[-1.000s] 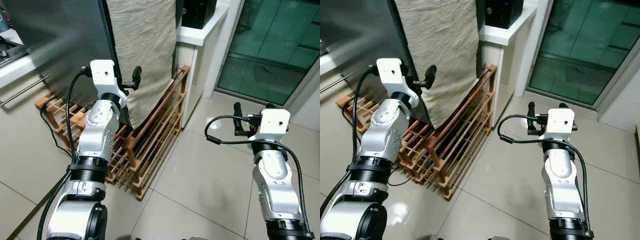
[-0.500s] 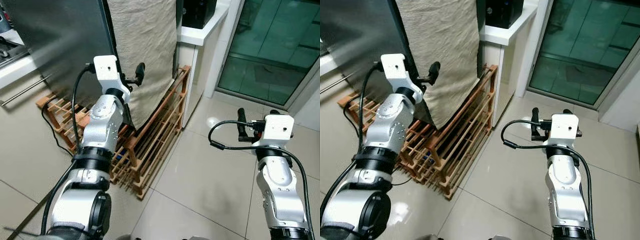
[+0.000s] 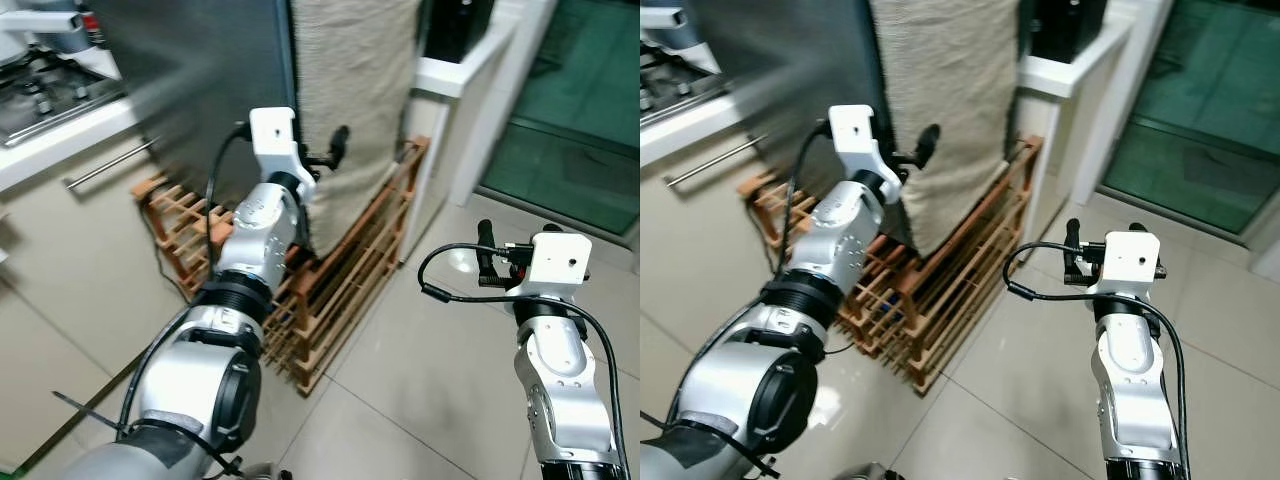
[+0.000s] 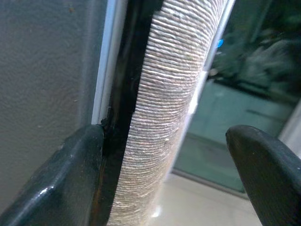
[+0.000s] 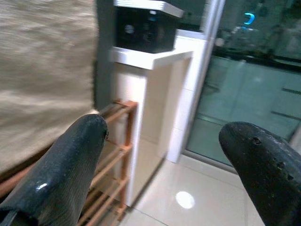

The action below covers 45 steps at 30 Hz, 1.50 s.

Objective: Restocking fridge

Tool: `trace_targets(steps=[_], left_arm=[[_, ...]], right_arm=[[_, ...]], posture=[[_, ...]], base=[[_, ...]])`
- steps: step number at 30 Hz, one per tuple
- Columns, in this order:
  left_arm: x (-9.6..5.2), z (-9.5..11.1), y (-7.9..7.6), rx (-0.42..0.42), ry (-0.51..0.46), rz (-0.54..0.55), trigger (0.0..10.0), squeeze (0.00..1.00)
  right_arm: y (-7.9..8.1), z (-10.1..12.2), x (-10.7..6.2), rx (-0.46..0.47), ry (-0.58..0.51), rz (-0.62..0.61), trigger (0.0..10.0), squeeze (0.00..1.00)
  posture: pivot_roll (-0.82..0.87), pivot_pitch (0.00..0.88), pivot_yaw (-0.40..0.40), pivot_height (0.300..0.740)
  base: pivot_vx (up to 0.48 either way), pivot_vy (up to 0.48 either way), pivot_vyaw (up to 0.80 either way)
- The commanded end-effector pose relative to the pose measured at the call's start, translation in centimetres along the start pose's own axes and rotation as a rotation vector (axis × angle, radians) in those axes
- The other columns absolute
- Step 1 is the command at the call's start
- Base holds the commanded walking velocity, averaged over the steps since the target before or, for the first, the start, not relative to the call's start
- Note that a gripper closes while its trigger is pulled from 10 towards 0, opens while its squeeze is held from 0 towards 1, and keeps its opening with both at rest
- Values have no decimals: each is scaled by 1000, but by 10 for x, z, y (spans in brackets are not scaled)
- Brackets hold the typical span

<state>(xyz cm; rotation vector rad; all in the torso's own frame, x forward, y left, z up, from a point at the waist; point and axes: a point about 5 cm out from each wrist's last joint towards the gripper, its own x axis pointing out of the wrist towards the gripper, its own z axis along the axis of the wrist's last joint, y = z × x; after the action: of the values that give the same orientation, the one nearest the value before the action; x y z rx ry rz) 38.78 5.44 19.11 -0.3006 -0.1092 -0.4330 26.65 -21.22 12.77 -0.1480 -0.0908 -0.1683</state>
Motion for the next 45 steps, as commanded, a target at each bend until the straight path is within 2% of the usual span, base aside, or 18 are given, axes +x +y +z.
trace_targets(steps=[1,2,3,5,7,13,16,21,25,26,27,28,29,32,33,36,42,45], left_arm=[[7,-4,-44,-32,4,-227,10000,0],[7,-4,-44,-32,4,-227,10000,0],[8,-2,-63,-78,-26,-334,10000,0],[8,-2,-70,-93,-38,-375,10000,0],[5,1,-92,-132,-67,-506,10000,0],[-6,14,-133,-262,-124,-766,10000,0],[-15,26,-137,-297,-148,-850,10000,0],[-40,51,-111,-305,-189,-843,10000,0],[-49,58,-72,-238,-213,-659,10000,0],[-47,61,-51,-224,-225,-506,10000,0],[-47,65,-19,-194,-250,-286,10000,0],[-47,65,-19,-194,-250,-286,10000,0],[-49,66,-8,-153,-256,-211,10000,0],[-59,66,35,-21,-257,125,10000,0],[-59,66,35,-21,-257,125,10000,0],[-76,63,64,87,-240,342,10000,0],[-93,53,87,265,-182,552,10000,0],[-98,41,94,291,-130,626,10000,0]], right_arm=[[-2,2,-1,-1,0,-7,10000,0],[-2,2,-1,-1,0,-7,10000,0],[-2,1,-3,-1,5,-7,10000,0],[-2,0,-3,-1,8,-6,10000,0],[-1,-2,-6,-1,20,-1,10000,0],[2,-7,-14,4,46,7,10000,0],[4,-9,-18,8,61,18,10000,0],[6,-17,-34,23,105,73,10000,0],[15,-18,-32,60,121,139,10000,0],[21,-16,-29,76,117,171,10000,0],[30,-13,-23,96,108,222,10000,0],[30,-13,-23,96,108,222,10000,0],[33,-11,-21,99,103,240,10000,0],[42,-3,-9,112,75,280,10000,0],[42,-3,-9,112,75,280,10000,0],[47,4,5,123,51,287,10000,0],[62,11,28,133,20,335,10000,0],[69,18,52,86,-4,357,10000,0]], posture=[[-239,0,61,740],[-239,0,61,740],[-242,0,62,740],[-243,0,62,740],[-245,0,65,740],[-260,0,76,740],[-261,0,80,740],[-252,0,84,740],[-233,0,82,740],[-210,0,76,740],[-192,0,71,740],[-192,0,71,740],[-178,0,65,740],[-153,0,55,740],[-153,0,55,740],[-138,0,51,740],[-115,0,45,740],[-87,0,34,740]], base=[[0,0,0],[0,0,0],[0,0,0],[0,0,0],[0,0,0],[0,0,0],[0,0,0],[0,0,0],[0,0,0],[0,0,0],[0,0,0],[0,0,0],[0,0,0],[0,0,0],[0,0,0],[0,0,0],[0,0,0],[0,0,0]])
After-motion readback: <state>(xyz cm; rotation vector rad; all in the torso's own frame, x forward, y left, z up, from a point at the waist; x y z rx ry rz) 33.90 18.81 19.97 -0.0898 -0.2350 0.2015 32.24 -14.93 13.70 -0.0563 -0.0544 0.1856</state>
